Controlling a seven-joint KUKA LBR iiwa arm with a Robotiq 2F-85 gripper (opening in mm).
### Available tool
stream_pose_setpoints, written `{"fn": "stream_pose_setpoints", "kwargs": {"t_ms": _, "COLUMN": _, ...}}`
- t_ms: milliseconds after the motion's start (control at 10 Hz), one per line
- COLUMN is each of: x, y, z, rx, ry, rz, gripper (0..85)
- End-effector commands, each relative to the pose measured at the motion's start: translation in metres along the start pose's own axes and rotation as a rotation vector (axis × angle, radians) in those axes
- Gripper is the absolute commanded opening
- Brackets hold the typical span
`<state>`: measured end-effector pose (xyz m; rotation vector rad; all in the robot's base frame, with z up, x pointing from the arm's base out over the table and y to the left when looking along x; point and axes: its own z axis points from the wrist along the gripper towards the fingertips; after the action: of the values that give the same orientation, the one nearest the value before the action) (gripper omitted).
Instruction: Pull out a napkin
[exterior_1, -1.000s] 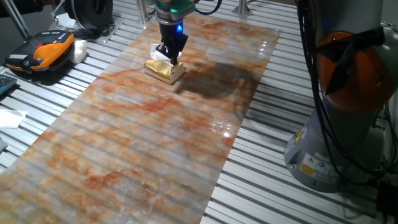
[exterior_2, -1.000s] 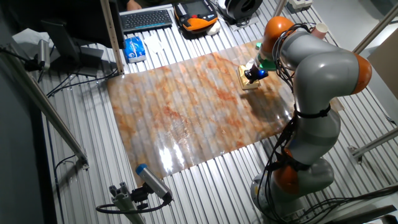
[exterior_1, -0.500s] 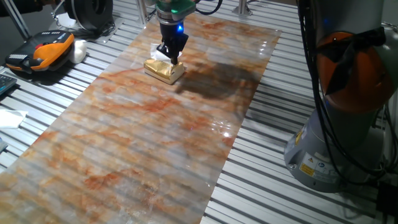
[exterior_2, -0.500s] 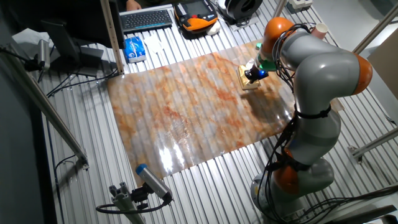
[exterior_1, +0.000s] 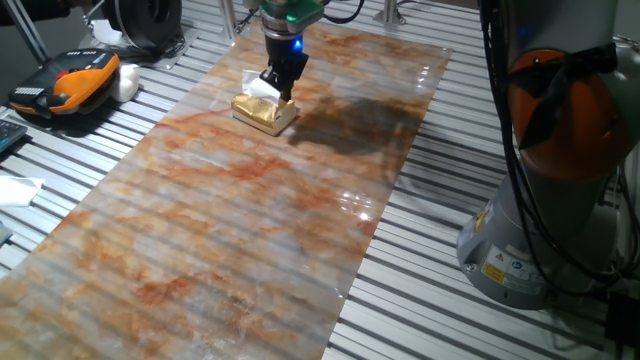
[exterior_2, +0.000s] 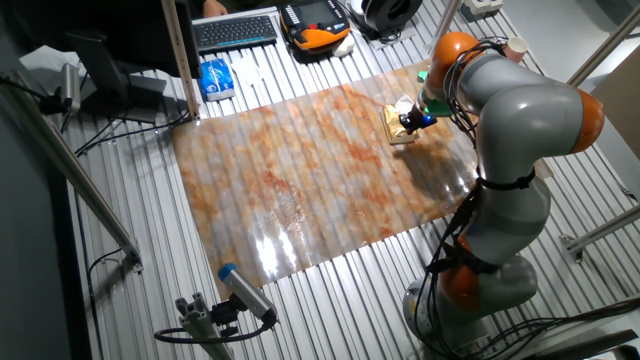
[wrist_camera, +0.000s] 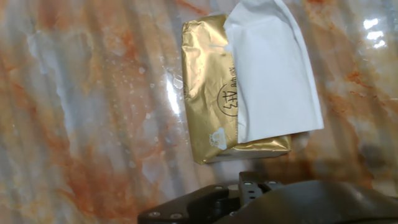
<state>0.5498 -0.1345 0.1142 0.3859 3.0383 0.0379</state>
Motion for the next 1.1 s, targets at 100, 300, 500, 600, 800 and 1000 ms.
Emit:
{"fn": "stream_pose_setpoints", "kwargs": {"t_ms": 100, "x": -0.0003, "y": -0.0022, "z": -0.0020, "rx": 0.008, "ry": -0.002, "rz": 0.003, "gripper": 0.0}}
{"fn": "stream_pose_setpoints", "kwargs": {"t_ms": 300, "x": -0.0005, "y": -0.0034, "z": -0.0028, "rx": 0.018, "ry": -0.009, "rz": 0.009, "gripper": 0.0}}
{"fn": "stream_pose_setpoints", "kwargs": {"t_ms": 500, "x": -0.0019, "y": -0.0038, "z": -0.0030, "rx": 0.033, "ry": -0.021, "rz": 0.027, "gripper": 17.0}}
{"fn": "stream_pose_setpoints", "kwargs": {"t_ms": 600, "x": -0.0035, "y": -0.0038, "z": -0.0034, "rx": 0.045, "ry": -0.028, "rz": 0.038, "gripper": 17.0}}
{"fn": "stream_pose_setpoints", "kwargs": {"t_ms": 800, "x": -0.0045, "y": -0.0040, "z": -0.0042, "rx": 0.044, "ry": -0.031, "rz": 0.041, "gripper": 17.0}}
{"fn": "stream_pose_setpoints", "kwargs": {"t_ms": 1000, "x": -0.0077, "y": -0.0029, "z": -0.0043, "rx": 0.045, "ry": -0.033, "rz": 0.053, "gripper": 17.0}}
